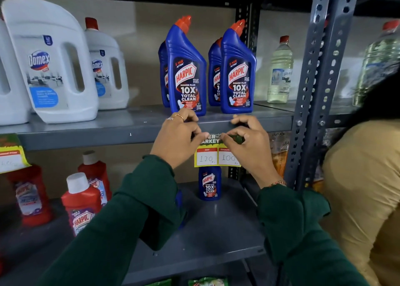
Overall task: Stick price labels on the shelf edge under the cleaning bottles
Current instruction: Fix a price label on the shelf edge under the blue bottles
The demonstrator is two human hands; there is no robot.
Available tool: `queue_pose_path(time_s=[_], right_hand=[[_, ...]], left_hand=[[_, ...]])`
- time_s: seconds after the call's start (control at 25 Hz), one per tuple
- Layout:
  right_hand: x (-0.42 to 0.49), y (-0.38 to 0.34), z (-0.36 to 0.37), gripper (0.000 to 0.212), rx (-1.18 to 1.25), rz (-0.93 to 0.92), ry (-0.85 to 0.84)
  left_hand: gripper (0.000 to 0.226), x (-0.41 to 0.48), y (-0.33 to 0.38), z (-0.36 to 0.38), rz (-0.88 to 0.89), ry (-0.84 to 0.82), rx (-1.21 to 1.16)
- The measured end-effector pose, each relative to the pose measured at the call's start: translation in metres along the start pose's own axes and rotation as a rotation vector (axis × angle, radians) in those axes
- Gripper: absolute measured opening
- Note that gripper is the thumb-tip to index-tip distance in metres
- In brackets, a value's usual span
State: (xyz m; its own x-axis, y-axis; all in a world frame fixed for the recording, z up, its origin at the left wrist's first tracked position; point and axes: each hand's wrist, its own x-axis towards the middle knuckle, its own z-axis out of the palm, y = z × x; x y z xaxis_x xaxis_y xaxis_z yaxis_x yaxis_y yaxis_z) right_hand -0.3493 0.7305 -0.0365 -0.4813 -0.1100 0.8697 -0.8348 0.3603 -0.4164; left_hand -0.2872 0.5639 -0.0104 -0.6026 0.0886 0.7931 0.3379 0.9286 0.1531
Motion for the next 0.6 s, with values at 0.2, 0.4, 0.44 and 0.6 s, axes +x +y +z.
queue_pose_path(time_s=[0.2, 0.4, 0.44, 0.6], right_hand=[[0.005, -0.004, 0.004, 0.011, -0.04, 0.015, 0.064], [0.014, -0.011, 0.009, 0.013, 0.016, 0.035, 0.149], [0.015, -0.012, 0.009, 0.013, 0.016, 0.034, 0.153], [0.013, -0.008, 0.012, 0.012, 0.005, 0.028, 0.146]], left_hand=[[0.022, 0.003, 0.003, 0.001, -0.041, 0.091, -0.004], [0.023, 0.007, 0.003, 0.003, -0.091, 0.177, 0.005], [0.023, 0.008, 0.004, 0.004, -0.087, 0.188, 0.007], [0.023, 0.007, 0.002, 0.006, -0.087, 0.213, -0.007]])
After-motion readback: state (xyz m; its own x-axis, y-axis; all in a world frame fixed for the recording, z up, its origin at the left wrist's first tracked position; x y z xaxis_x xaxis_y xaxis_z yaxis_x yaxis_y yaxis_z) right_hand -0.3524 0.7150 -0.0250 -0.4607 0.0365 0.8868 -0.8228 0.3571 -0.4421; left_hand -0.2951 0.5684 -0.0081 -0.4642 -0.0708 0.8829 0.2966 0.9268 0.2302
